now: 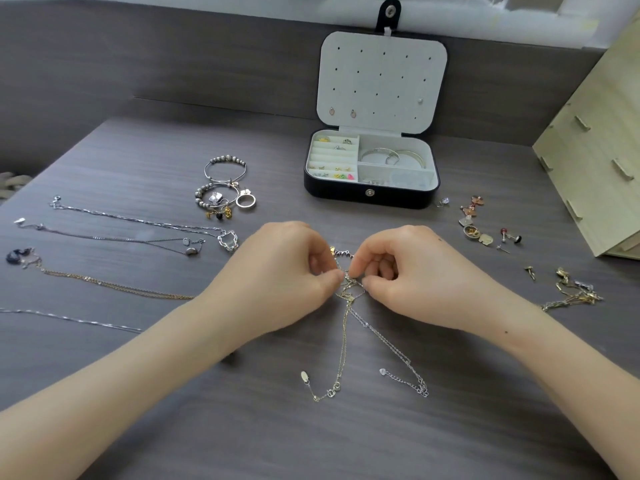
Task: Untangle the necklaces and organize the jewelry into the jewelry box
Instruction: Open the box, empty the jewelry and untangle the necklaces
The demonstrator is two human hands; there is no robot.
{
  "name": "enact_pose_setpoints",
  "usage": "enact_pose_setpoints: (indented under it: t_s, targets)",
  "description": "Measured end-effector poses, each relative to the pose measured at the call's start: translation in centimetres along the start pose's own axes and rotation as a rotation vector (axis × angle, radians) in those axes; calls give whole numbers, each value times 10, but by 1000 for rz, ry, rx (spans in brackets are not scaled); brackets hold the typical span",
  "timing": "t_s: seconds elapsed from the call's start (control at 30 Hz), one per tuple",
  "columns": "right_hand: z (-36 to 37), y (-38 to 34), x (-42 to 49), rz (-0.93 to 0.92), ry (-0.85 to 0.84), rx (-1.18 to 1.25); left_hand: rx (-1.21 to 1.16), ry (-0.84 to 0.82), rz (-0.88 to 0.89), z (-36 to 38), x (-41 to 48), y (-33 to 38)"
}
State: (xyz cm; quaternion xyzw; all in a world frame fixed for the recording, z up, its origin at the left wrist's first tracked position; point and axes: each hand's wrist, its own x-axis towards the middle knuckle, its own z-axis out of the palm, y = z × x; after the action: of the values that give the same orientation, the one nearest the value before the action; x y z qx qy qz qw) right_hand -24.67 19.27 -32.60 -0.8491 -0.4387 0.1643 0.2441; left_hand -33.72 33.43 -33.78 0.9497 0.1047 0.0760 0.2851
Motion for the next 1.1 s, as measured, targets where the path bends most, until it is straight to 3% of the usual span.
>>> enact_pose_setpoints:
  t_s: [0.37,0.6,0.83,1.1]
  targets:
    - [0,6,1,30,16,11,35,13,-53,14,6,14]
    - [-11,8,0,50,-78,60,-12,-13,-73,12,5,10]
    - [5,4,1,61,53,-37,-45,-4,-79,12,4,10]
    - [10,0,0,47,61,-57,-52,22,-62,13,2,8]
